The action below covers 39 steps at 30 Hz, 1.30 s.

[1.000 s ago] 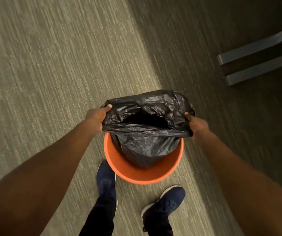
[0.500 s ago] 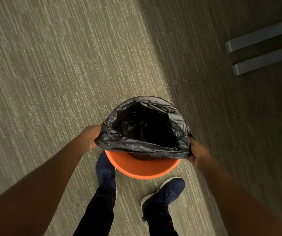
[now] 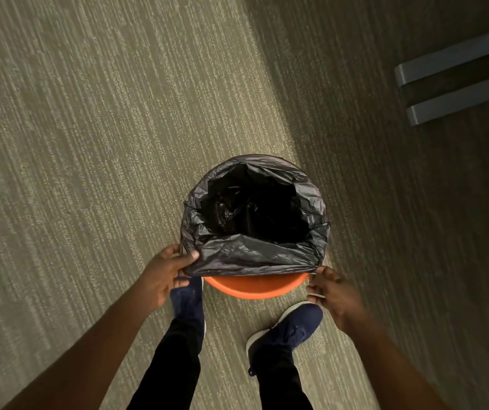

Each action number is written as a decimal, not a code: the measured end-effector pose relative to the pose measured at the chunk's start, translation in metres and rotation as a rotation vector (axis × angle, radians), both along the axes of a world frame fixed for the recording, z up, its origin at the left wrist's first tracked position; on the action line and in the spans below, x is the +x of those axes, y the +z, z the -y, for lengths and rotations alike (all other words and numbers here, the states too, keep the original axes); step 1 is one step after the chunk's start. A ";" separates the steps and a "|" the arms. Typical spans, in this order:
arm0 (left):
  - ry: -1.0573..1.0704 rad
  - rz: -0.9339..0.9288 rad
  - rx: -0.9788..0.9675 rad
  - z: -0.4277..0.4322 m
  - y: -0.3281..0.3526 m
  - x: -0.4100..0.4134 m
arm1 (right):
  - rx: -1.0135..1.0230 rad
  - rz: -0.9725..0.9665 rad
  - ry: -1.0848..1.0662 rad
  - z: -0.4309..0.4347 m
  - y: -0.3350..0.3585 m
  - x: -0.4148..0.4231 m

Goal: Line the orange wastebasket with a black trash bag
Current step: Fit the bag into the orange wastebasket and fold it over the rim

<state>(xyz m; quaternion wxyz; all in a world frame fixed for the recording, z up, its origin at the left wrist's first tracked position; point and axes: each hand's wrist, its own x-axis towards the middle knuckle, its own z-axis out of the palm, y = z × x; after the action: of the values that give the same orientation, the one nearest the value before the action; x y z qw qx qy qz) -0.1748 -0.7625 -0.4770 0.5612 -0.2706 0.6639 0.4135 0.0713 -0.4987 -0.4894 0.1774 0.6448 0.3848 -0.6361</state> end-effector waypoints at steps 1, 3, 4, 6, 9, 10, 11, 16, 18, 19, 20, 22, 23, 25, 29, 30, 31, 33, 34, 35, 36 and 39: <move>-0.004 0.011 -0.015 0.001 0.001 0.008 | 0.009 0.009 -0.040 0.002 0.002 -0.003; -0.015 0.043 -0.035 0.002 0.003 0.024 | -0.003 0.028 -0.126 0.004 0.006 -0.011; -0.019 0.067 -0.038 0.000 0.003 0.033 | -0.011 0.035 -0.153 0.004 0.009 -0.014; -0.020 0.109 -0.049 -0.001 0.003 0.049 | 0.023 0.049 -0.111 0.006 0.014 -0.019; -0.031 0.141 -0.084 -0.004 -0.001 0.070 | 0.189 0.088 0.098 0.012 0.022 -0.027; -0.040 0.149 -0.091 -0.005 -0.002 0.077 | 0.247 0.107 0.152 0.013 0.024 -0.030; -0.046 0.159 -0.090 -0.008 -0.004 0.083 | 0.301 0.127 0.205 0.013 0.025 -0.033; -0.033 0.169 -0.113 -0.026 -0.012 0.108 | 0.362 0.258 0.489 0.012 0.029 -0.055; -0.014 0.148 -0.127 -0.032 -0.014 0.115 | 0.358 0.293 0.577 0.012 0.024 -0.057; -0.003 0.132 -0.134 -0.034 -0.015 0.118 | 0.357 0.299 0.601 0.012 0.020 -0.055; 0.011 0.115 -0.140 -0.035 -0.016 0.121 | 0.347 0.288 0.597 0.012 0.017 -0.054; 0.032 0.071 -0.155 -0.035 -0.017 0.125 | 0.291 0.236 0.480 0.015 0.012 -0.050; 0.041 0.043 -0.161 -0.033 -0.018 0.127 | 0.250 0.216 0.391 0.017 0.010 -0.047; 0.058 -0.011 -0.166 -0.029 -0.020 0.130 | 0.161 0.182 0.276 0.019 0.009 -0.042; 0.090 -0.058 -0.158 -0.021 -0.023 0.134 | -0.001 0.024 0.081 0.020 0.013 -0.028; 0.097 -0.071 -0.156 -0.019 -0.024 0.134 | -0.026 -0.015 0.044 0.021 0.015 -0.025; 0.100 -0.088 -0.157 -0.017 -0.025 0.133 | -0.040 -0.043 0.020 0.023 0.016 -0.023; 0.102 -0.109 -0.157 -0.013 -0.027 0.132 | -0.046 -0.065 0.002 0.026 0.017 -0.020; 0.100 -0.112 -0.154 -0.011 -0.028 0.131 | -0.045 -0.068 0.009 0.028 0.016 -0.019; 0.091 -0.117 -0.154 -0.009 -0.029 0.132 | -0.046 -0.073 0.025 0.029 0.016 -0.018; 0.072 -0.126 -0.157 -0.007 -0.029 0.132 | -0.042 -0.073 0.064 0.030 0.015 -0.016; -0.005 -0.177 -0.152 -0.004 -0.031 0.136 | 0.005 -0.005 0.287 0.032 0.008 -0.006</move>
<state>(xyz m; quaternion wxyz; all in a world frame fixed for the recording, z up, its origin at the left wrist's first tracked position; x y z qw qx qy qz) -0.0388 -0.7588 -0.5081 0.4794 -0.2732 0.7409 0.3829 0.0657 -0.5308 -0.4819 0.2638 0.5821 0.4752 -0.6048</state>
